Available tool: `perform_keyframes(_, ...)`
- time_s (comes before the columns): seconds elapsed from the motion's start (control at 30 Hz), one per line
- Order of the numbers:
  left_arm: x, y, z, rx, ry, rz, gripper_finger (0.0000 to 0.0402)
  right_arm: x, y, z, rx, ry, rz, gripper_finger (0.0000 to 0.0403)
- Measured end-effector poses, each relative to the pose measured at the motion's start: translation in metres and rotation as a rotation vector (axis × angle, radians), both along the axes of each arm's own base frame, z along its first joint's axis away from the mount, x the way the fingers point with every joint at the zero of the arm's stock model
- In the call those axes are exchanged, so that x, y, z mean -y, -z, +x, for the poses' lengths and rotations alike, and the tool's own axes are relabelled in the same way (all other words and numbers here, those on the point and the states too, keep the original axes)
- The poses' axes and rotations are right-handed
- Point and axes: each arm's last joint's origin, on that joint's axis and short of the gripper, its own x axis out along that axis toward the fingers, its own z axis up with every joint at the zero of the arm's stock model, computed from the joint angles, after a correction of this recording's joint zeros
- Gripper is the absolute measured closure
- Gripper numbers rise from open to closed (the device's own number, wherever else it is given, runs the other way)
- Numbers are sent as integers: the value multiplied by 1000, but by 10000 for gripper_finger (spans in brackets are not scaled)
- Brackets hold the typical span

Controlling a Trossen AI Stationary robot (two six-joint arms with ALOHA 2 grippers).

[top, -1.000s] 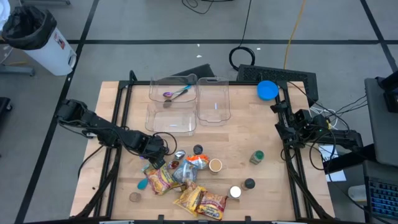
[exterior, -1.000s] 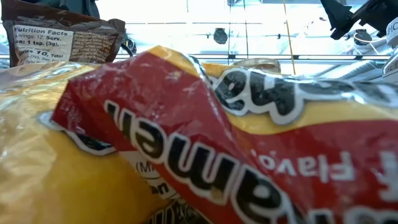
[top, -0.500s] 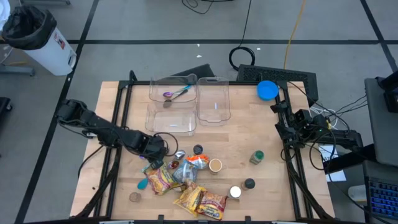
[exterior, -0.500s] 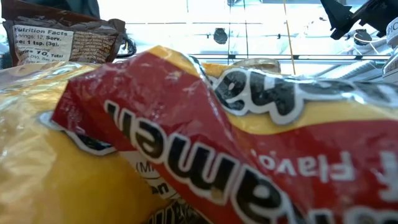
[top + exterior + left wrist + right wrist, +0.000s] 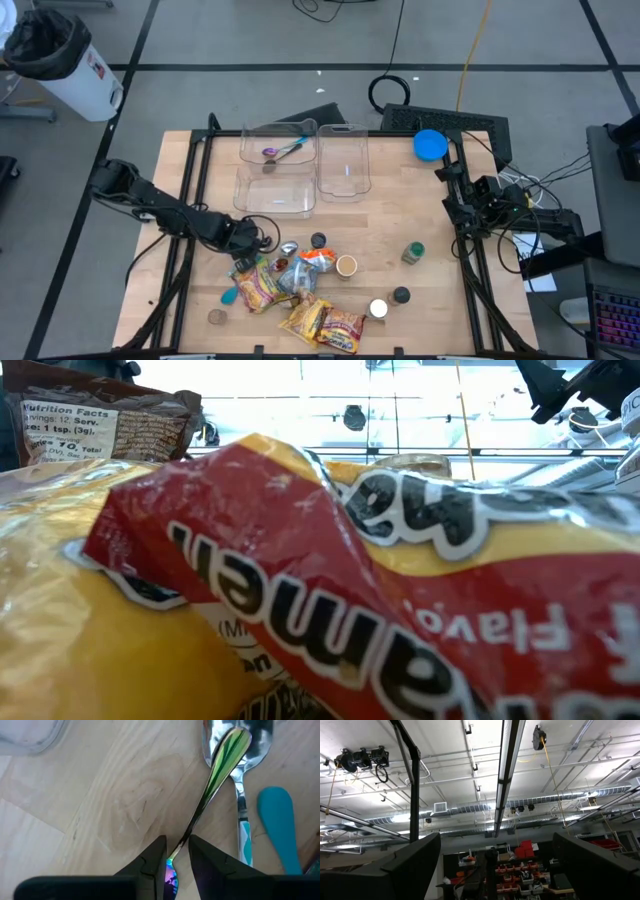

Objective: Pick & Place Food Item
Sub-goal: Put the green patterned spoon into the top left transparent bin, then put the left blue spoon into the top left transparent bin

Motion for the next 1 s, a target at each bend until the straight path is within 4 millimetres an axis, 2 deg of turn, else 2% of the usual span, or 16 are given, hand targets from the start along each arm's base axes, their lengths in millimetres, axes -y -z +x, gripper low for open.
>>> perform_keyframes(0.17, -1, 6, -2, 23, 39, -11, 323, 0, 0, 0, 0, 0, 0, 23)
perform_keyframes(0.37, 0, 6, -1, 24, 42, -23, 390, 0, 0, 0, 0, 0, 0, 23)
perform_keyframes(0.5, 1, 4, 0, 18, 35, -21, 388, 0, 0, 0, 1, 0, 0, 23)
perform_keyframes(0.67, 3, -13, 12, 18, 55, 25, 394, 0, 0, 0, 1, 0, 0, 23)
perform_keyframes(1.0, 10, -71, 45, 164, 121, 95, 398, 0, 0, 0, 1, 0, 0, 23)
